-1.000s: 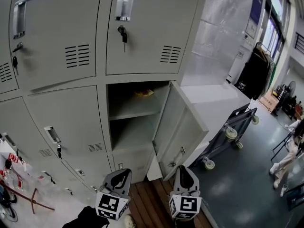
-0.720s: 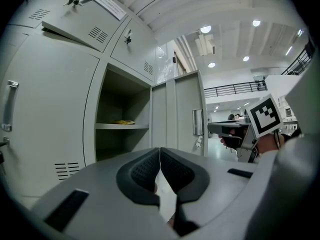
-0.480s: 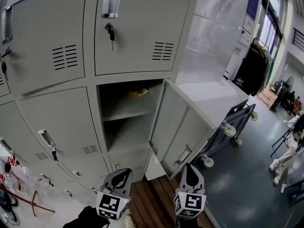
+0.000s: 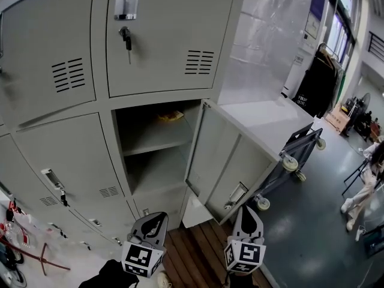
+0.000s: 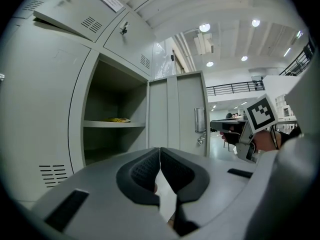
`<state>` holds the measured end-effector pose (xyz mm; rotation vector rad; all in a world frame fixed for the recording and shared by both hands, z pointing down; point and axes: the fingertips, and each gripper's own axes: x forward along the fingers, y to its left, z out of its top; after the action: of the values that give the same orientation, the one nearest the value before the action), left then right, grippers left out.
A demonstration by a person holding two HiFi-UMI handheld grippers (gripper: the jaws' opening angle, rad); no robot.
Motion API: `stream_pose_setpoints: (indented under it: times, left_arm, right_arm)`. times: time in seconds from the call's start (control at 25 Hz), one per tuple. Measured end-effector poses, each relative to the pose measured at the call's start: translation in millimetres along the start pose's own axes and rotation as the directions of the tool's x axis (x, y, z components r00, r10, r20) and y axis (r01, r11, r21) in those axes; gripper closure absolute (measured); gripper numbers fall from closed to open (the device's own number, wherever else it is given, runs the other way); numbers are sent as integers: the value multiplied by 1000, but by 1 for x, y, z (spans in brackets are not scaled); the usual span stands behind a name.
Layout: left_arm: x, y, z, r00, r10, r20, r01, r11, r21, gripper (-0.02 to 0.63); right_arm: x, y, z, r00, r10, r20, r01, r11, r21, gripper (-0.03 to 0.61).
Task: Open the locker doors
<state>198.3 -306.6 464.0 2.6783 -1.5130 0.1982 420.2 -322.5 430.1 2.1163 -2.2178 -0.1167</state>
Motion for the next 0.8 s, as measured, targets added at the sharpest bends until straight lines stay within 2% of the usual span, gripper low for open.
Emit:
stream_pose_setpoints:
  times: [0.44,0.8]
  left_arm:
    - [20,-4,2,1000,-24,-1,24,1000,3,589]
    - [21,-6,4,1000,-14,5,14,1000,7,589]
  right_arm:
    - [11,-17,-1,1000,-24,-3,24,1000,-2,563]
    - [11,-19,0,1000,-19,1,19,1000,2,563]
